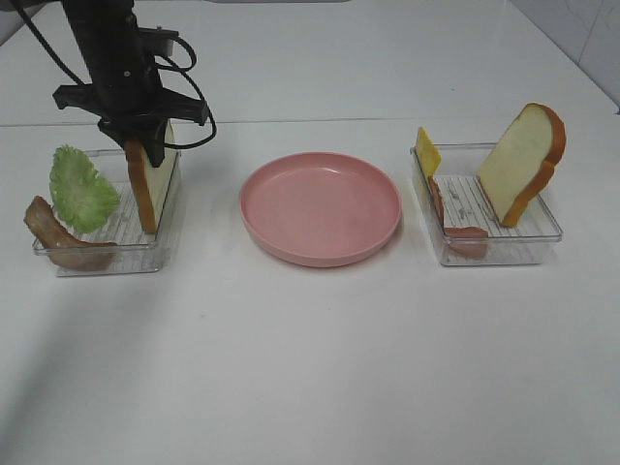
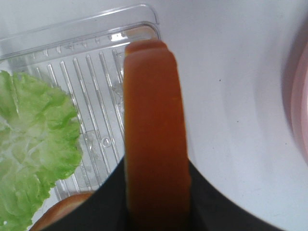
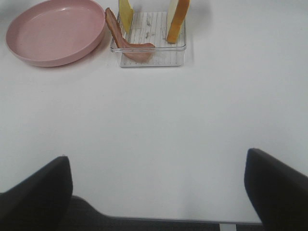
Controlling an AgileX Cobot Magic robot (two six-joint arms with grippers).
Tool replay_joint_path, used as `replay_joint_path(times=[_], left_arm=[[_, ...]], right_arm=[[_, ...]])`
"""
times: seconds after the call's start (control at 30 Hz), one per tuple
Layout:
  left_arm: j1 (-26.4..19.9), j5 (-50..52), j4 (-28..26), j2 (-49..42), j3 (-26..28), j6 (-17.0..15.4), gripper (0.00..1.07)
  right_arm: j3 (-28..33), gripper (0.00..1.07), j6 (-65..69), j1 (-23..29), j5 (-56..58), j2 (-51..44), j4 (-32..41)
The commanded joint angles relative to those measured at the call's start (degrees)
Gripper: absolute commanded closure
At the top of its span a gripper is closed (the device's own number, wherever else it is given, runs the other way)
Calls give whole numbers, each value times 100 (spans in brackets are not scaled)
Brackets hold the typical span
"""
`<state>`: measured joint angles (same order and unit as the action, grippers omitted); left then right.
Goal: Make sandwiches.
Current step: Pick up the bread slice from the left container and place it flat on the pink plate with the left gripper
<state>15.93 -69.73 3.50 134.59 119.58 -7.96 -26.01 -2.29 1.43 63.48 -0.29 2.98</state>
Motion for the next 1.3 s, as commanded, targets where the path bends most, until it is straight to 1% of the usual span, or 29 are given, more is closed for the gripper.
replay_joint_path(times=[0.03,0.13,0.17,0.23,0.27,0.3,0.33,0.37,0.4,0.43,0.47,0.5,0.53,0.63,0.67,0.7,0.73,0.77,0.8,0.83,0.87,0.97,1.0,1.07,1.1,1.13,1.23,1.27,1.3], left_arm=[[17,-556,-69,-189,17,-115,107],[17,-556,-115,-395,17,-206,107],[17,-556,-218,-665,17,-252,107],[17,-556,-298,-814,17,-246,107],[17,-556,-481,-1071,17,-246,107],[17,-556,-481,-1071,17,-246,107],[17,-556,-739,-1335,17,-241,107],[17,-556,-1037,-1564,17,-143,107],[17,-556,-1037,-1564,17,-143,107],[17,-550,-1226,-1650,17,-40,107],[17,-550,-1226,-1650,17,-40,107],[23,-550,-1696,-1707,11,258,107],[69,-544,-2051,-1707,-34,544,107],[109,-510,-2206,-1696,-92,630,107],[189,-298,-2469,-1673,-258,693,107],[292,120,-2767,-1662,-556,762,107],[292,120,-2767,-1662,-556,762,107],[355,384,-2905,-1662,-739,796,107],[355,384,-2905,-1662,-739,796,107],[504,905,-3100,-1662,-1117,796,107],[642,1432,-3157,-1627,-1450,796,107],[710,1667,-3163,-1581,-1576,865,107],[802,1919,-3191,-1444,-1667,888,107],[848,2040,-3237,-1341,-1667,894,107],[928,2252,-3409,-1157,-1667,917,107],[974,2469,-3541,-957,-1662,1054,107],[1008,2561,-3610,-859,-1656,1117,107],[1014,2636,-3718,-647,-1599,1157,107],[1014,2670,-3948,-476,-1576,1157,107]], right_arm=[[11,13,-29,-6,-23,-120,-6],[11,13,-29,-6,-23,-120,-6],[11,13,-29,-6,-23,-120,-6],[11,13,-29,-6,-23,-120,-6],[11,13,-29,-6,-23,-120,-6],[11,13,-29,-6,-23,-120,-6],[11,13,-29,-6,-23,-120,-6],[11,13,-29,-6,-23,-120,-6],[11,13,-29,-6,-23,-120,-6],[11,13,-29,-6,-23,-120,-6],[11,13,-29,-6,-23,-120,-6],[11,13,-29,-6,-23,-120,-6],[11,13,-29,-6,-23,-120,-6],[11,13,-29,-6,-23,-120,-6],[11,13,-29,-6,-23,-120,-6],[11,13,-29,-6,-23,-120,-6],[11,13,-29,-6,-23,-120,-6],[11,13,-29,-6,-23,-120,-6],[11,13,-29,-6,-23,-120,-6],[11,13,-29,-6,-23,-120,-6],[11,13,-29,-6,-23,-120,-6],[11,13,-29,-6,-23,-120,-6],[11,13,-29,-6,-23,-120,-6],[11,13,-29,-6,-23,-120,-6],[11,13,-29,-6,-23,-120,-6],[11,13,-29,-6,-23,-120,-6],[11,13,-29,-6,-23,-120,-6],[11,13,-29,-6,-23,-120,-6],[11,13,-29,-6,-23,-120,-6]])
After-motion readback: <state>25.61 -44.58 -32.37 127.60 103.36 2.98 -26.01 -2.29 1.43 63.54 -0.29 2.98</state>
